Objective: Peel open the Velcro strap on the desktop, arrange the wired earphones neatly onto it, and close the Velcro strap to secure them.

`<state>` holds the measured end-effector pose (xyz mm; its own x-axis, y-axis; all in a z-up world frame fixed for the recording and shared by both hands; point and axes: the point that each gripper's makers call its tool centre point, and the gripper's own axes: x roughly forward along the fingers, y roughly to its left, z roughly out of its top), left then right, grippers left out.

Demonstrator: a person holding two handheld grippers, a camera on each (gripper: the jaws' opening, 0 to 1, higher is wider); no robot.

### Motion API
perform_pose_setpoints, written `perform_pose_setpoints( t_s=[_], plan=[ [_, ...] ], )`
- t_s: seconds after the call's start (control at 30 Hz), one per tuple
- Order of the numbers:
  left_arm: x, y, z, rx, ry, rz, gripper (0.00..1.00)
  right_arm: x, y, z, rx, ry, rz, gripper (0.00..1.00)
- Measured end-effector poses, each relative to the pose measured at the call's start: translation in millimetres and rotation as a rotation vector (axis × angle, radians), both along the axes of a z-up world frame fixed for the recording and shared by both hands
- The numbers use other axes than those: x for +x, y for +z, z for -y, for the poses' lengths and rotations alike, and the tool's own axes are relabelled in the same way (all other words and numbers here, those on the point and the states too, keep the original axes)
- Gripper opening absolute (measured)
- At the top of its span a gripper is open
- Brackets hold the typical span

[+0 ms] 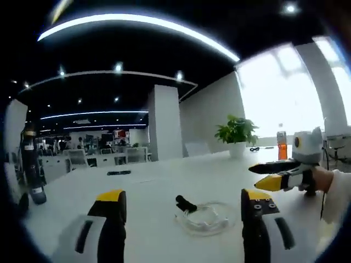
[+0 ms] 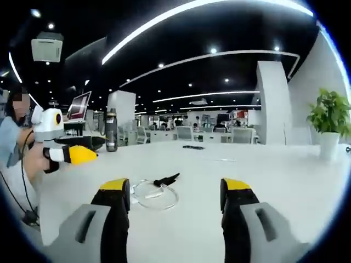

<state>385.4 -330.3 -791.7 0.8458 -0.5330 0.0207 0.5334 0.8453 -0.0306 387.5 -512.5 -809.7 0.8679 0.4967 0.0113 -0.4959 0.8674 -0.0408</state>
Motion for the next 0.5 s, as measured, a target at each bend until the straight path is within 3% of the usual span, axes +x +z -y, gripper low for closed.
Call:
perform_pose_setpoints(
  t_s=[0.17,0.33,0.4,0.5],
  plan=[
    [3.6,-8.3,-9.5,-0.011,0.050,0.014,0.87,1.2,2.3,6.7,0.044,-0.024,0.015,0.68],
    [7.8,-28.1,-14.9,-0.043,0.057,-0.026,0.85,1.5,0.9,8.7,0.069,-0.029,0.010,0.70],
    [8.0,-32.6,-19.8,0.011,0.078,-0.008,0.84,2.1,0.2,8.8,0.067,-0.030,0.010,0.70],
    [4.7,-31.6,-16.4,0.020,0.061,0.013,0.86,4.7,-1.4,10.6,0.053,-0.045,0.016,0.73]
  ],
)
